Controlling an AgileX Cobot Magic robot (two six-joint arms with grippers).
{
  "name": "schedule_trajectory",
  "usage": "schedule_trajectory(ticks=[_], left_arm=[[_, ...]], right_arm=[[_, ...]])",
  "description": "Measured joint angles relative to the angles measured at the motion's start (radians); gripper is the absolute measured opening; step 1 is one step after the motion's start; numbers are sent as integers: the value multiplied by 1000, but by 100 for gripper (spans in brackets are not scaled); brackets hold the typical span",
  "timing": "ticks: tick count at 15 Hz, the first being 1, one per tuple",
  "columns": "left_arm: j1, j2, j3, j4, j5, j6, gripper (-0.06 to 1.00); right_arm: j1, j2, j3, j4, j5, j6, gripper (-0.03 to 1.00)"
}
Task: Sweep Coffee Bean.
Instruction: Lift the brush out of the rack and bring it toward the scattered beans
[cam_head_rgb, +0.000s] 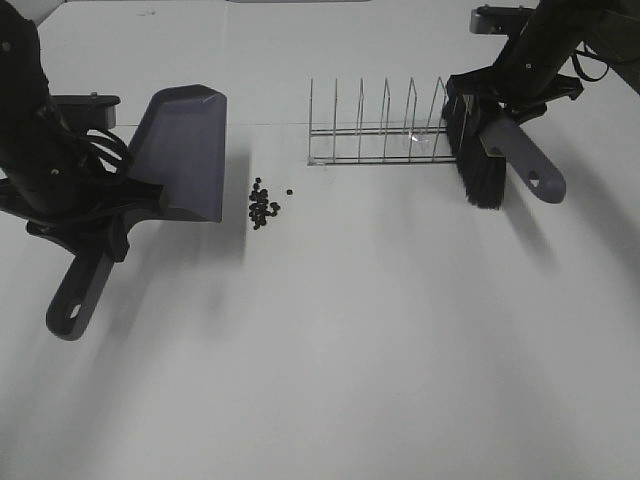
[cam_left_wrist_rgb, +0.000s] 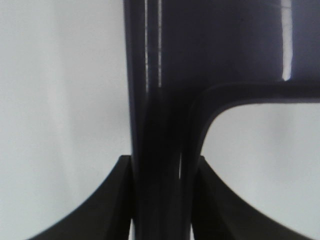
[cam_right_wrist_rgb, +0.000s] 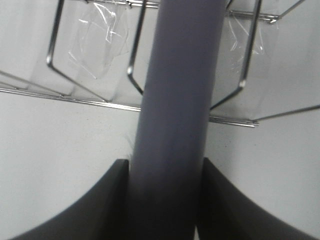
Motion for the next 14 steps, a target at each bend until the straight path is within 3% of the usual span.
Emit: schedule_trajectory(ticks=[7, 11, 14], left_arm=[[0, 0, 0, 0, 1, 1, 27], [0, 0, 0, 0, 2, 6, 27], [0, 0, 0, 0, 5, 8, 27]], right_arm=[[-4, -21, 0, -2, 29, 70, 36], [-4, -161, 0, -2, 36, 72, 36], [-4, -257, 0, -6, 101, 93, 36]])
